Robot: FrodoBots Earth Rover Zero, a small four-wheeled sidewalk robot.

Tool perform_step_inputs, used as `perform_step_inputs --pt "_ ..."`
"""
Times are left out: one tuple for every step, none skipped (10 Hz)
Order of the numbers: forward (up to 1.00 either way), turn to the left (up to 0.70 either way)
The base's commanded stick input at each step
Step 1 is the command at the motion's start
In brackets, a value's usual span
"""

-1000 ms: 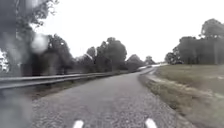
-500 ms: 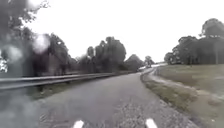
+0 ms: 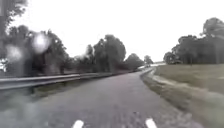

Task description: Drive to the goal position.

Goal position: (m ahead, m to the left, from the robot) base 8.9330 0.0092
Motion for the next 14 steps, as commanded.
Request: perform_step_inputs --pt "0.99 0.0" --pt "0.99 0.0" --pt "0.99 0.0" --pt "0.99 0.0" --pt "0.99 0.0" --pt "0.99 0.0" --pt "0.99 0.0" --pt "0.99 0.0" --pt "0.99 0.0" --pt "0.99 0.0" --pt "0.99 0.0" --pt "0.99 0.0" --pt "0.99 0.0" --pt "0.99 0.0"
